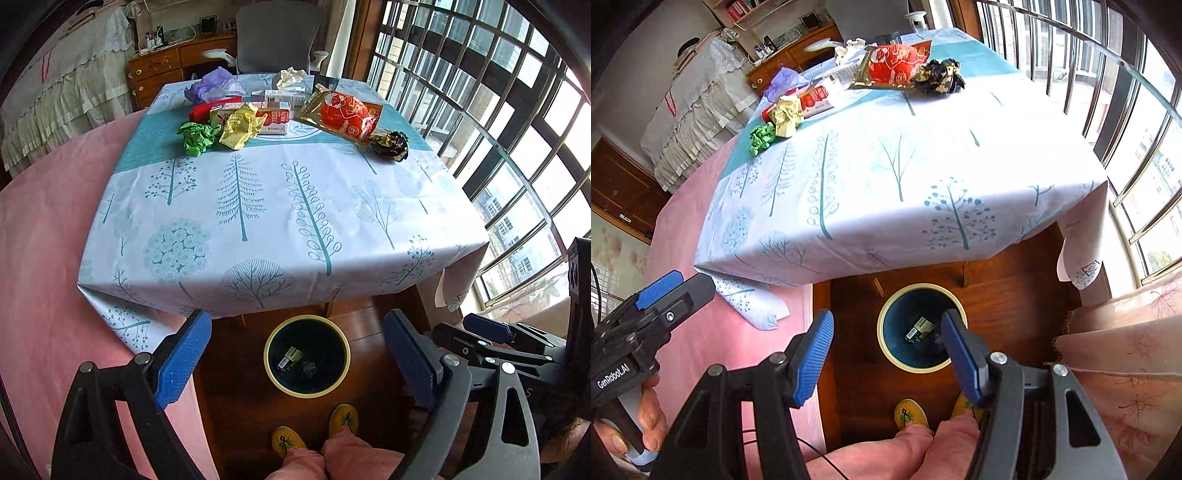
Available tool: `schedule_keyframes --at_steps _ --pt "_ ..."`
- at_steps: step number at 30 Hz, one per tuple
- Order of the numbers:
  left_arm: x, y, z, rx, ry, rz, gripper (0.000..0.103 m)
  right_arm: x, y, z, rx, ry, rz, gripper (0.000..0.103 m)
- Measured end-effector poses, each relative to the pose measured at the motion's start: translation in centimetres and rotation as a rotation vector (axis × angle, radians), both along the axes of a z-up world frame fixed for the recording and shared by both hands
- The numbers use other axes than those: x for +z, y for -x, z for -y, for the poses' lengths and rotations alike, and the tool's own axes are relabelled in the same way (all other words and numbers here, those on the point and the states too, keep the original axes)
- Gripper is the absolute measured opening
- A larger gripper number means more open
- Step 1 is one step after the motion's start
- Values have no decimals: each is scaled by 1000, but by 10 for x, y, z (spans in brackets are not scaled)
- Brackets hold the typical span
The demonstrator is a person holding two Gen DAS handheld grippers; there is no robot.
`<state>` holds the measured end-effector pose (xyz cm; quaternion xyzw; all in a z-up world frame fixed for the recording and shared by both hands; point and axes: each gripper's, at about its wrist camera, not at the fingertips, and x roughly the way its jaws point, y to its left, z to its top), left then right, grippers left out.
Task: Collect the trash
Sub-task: 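Raise both tools back toward the table, then grasp the black-gold wrapper with the right gripper while the left gripper grasps the red snack bag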
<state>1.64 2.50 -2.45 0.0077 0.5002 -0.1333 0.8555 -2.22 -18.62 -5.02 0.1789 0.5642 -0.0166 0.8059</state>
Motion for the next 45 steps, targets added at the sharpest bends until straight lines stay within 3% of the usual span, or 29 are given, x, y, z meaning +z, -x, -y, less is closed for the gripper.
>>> schedule_keyframes --at_steps 5,11,16,23,31,37,41,45 --pt "34 -13 4 -39 -8 111 89 43 -25 6 -13 49 76 61" --pt "48 -43 15 -60 26 95 89 71 -60 20 -23 74 147 61" --pt "52 -83 30 -29 33 109 89 74 -109 46 -12 84 159 65" --pt "42 -157 75 20 1 111 89 49 -202 103 47 71 138 67" --pt "14 -241 121 147 -7 12 89 -19 -289 140 173 26 -23 67" --pt "-4 -283 131 241 4 -58 89 -57 -315 140 289 -24 -126 66" --pt "-9 -305 139 269 13 -85 89 -59 -319 141 355 -67 -133 55" --pt "-14 -331 149 285 38 -127 89 -50 -325 153 380 -88 -124 51"
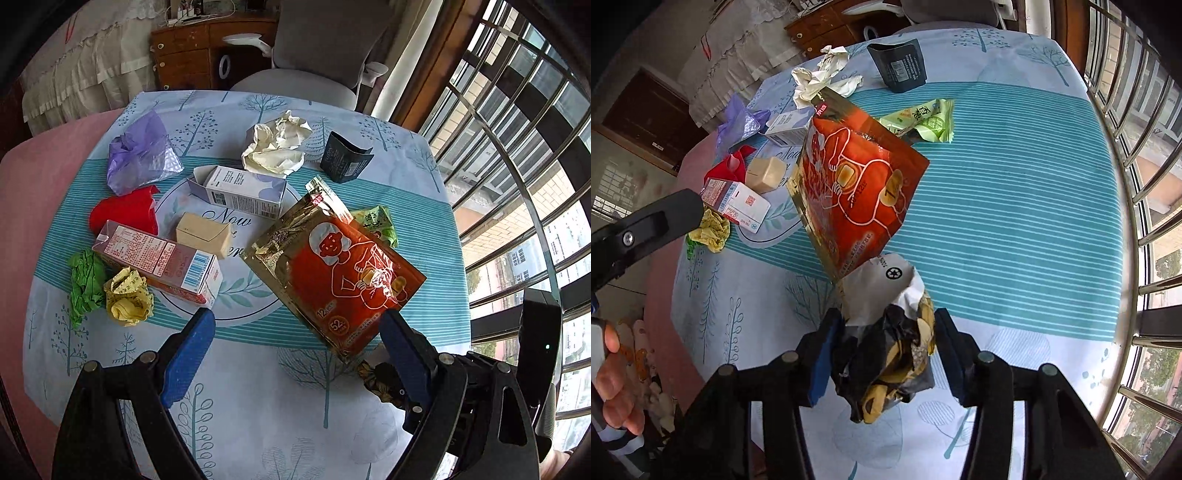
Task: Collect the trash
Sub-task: 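Grasp the black-gold wrapper with the right gripper while the left gripper grasps the red snack bag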
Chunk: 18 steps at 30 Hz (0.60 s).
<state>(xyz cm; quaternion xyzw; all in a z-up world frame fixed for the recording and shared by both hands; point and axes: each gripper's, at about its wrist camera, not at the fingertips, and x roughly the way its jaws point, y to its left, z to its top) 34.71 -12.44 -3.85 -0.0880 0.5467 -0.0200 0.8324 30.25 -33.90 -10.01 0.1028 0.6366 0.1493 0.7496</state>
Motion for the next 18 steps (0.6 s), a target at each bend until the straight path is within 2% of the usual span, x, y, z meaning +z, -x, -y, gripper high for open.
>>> schedule_keyframes --at_steps 4,9,14,18 --pt "-10 -27 11 35 23 -52 89 8 -12 30 -46 -16 9 50" --pt "-28 -57 20 105 45 -142 89 12 -29 66 -119 13 43 50" --pt "-44 -82 37 143 69 -229 89 6 -48 78 -157 14 55 50" --pt "-50 -95 55 131 49 -262 89 2 -55 79 -167 8 59 50"
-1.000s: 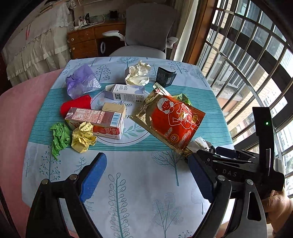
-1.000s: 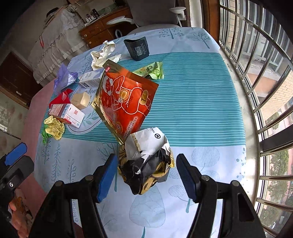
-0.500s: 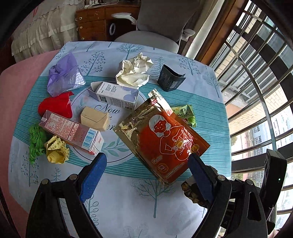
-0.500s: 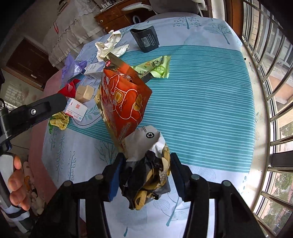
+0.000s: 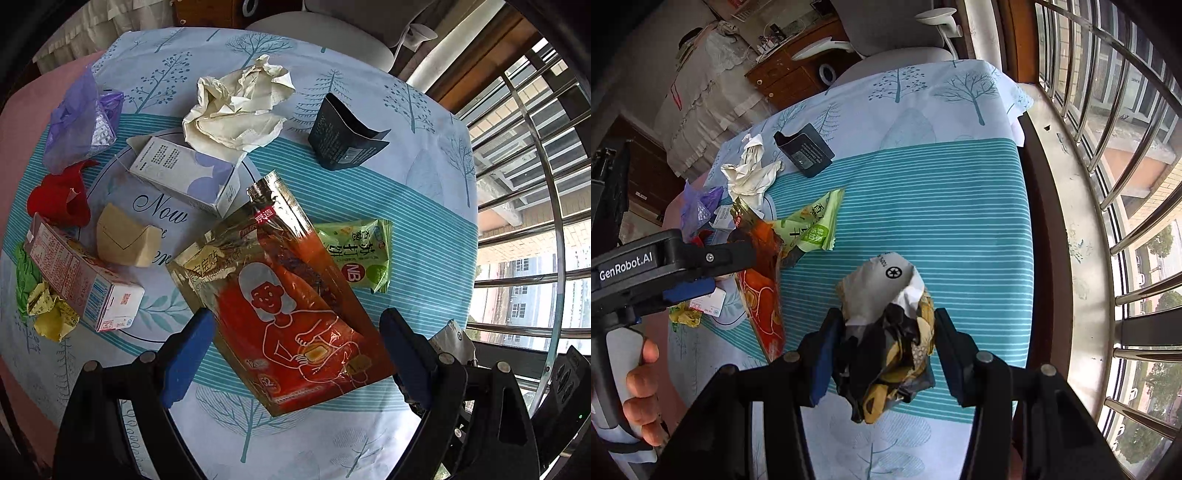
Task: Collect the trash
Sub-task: 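Grasp the black-gold wrapper with the right gripper while the left gripper grasps the red snack bag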
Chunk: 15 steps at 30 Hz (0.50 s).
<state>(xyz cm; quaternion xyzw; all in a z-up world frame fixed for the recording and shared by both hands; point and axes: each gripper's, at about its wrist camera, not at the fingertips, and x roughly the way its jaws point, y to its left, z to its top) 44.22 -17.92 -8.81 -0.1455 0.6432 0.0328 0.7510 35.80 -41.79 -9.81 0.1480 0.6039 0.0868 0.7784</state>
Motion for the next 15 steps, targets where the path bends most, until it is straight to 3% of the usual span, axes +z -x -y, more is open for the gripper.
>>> schedule_keyframes --at_steps 8,15 --pt "-36 -19 17 64 -104 -144 89 -9 -3 3 8 -16 -20 50" --pt "-60 -9 27 31 -148 -222 87 -9 4 0 11 -32 -24 50"
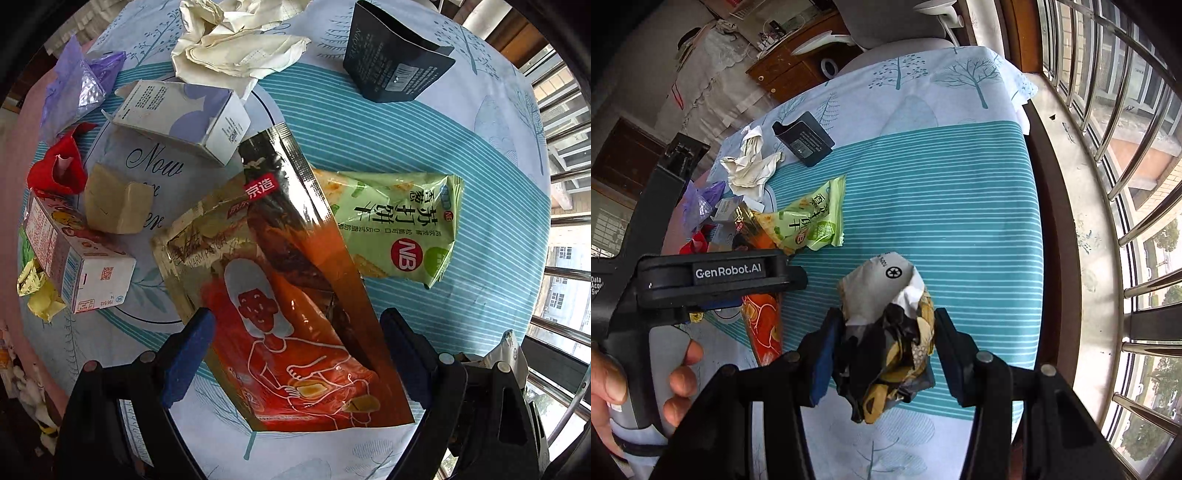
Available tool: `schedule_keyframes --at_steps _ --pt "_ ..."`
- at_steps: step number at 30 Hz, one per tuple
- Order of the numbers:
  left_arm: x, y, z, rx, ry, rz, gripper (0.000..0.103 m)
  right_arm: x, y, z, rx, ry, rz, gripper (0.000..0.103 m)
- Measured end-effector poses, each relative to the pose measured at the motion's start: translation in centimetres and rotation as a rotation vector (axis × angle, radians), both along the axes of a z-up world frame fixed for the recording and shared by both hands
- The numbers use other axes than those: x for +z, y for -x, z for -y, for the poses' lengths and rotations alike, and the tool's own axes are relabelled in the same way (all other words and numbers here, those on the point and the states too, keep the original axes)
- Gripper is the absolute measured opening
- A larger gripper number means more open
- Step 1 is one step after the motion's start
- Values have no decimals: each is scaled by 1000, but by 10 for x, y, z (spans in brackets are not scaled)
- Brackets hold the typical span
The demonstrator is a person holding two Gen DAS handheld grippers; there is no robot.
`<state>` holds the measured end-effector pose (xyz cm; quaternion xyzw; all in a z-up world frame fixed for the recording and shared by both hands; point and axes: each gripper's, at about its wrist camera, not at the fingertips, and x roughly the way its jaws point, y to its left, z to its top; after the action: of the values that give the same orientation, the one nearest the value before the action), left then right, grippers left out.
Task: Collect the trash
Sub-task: 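Grasp the black-gold wrapper with the right gripper while the left gripper grasps the red snack bag, then carry the wrapper and red snack bag down over the trash bin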
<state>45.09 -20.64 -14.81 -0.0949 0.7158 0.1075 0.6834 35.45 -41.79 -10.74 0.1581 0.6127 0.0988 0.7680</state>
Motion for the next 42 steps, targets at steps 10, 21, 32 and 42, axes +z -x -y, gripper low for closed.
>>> schedule_keyframes --at_steps 10,21,32,42 --pt "12 35 -14 -44 102 58 23 1 19 -14 10 -13 -16 50" --pt "55 102 -38 -155 218 178 6 29 54 -59 33 -15 23 50" --pt "113 221 -137 -325 292 341 6 75 138 -131 -10 20 104 50" --pt "117 340 -220 -461 297 418 6 91 260 -216 -117 53 130 50"
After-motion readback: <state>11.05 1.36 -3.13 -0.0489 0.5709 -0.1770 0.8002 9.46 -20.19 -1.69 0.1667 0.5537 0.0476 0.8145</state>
